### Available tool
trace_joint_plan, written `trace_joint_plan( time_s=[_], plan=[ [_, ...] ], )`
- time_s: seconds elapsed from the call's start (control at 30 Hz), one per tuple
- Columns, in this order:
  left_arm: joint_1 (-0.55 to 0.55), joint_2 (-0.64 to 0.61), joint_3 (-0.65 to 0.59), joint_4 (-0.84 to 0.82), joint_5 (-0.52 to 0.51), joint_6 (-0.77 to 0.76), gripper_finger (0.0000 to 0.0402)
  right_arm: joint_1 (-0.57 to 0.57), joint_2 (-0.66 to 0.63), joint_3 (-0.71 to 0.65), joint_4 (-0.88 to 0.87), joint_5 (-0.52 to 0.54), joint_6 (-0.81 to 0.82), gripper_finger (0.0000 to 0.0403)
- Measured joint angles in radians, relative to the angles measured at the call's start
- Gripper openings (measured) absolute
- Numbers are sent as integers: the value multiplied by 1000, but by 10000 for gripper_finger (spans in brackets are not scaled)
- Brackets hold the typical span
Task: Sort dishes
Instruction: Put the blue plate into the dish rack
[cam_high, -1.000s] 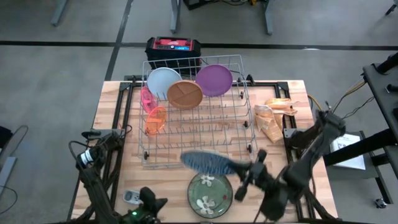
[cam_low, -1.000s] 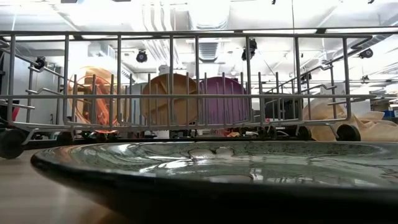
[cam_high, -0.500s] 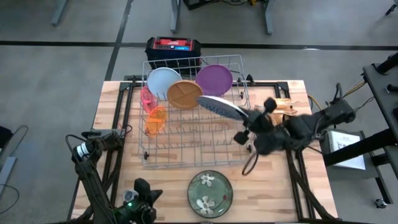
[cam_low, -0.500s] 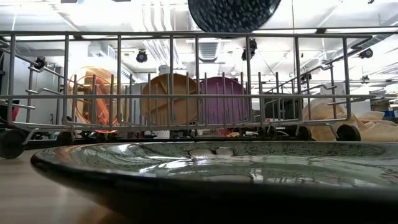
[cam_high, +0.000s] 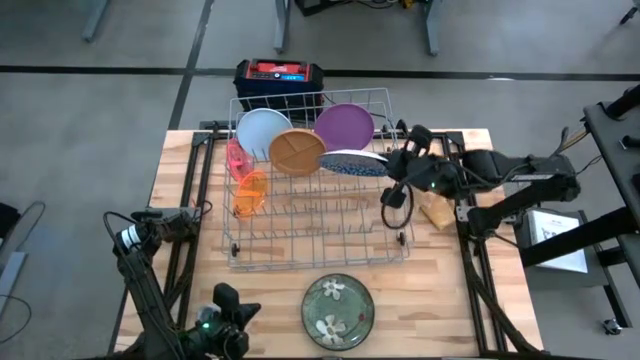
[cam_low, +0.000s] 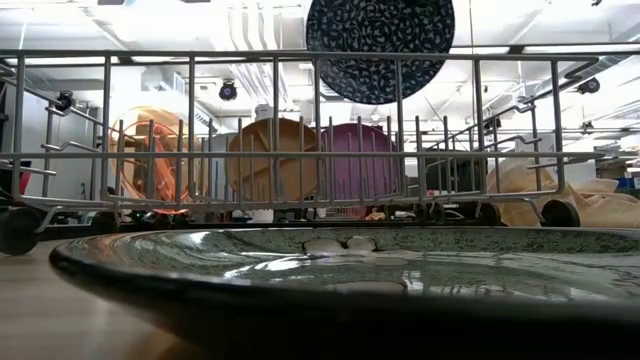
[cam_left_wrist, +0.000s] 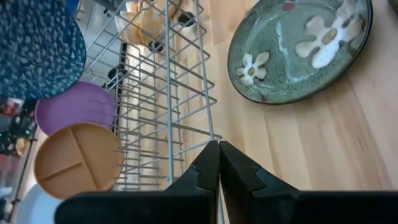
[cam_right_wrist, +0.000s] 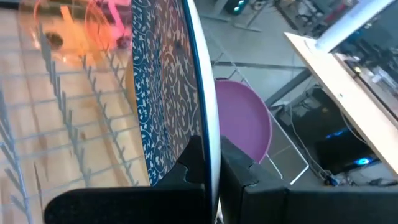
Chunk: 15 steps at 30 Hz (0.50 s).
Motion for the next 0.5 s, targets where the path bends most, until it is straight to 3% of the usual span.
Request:
trace_joint_plan(
  time_s=[0.17,0.37,0.5],
  plan=[
    [0,-3,22,1,-78,73,0,-85,-1,-3,66,-146,-117,0],
    [0,-21,33,0,-173,135,0,-201,1,-16,216,-427,-293,0],
    [0,-31,34,0,-221,162,0,-268,18,-27,293,-536,-431,0]
  ],
)
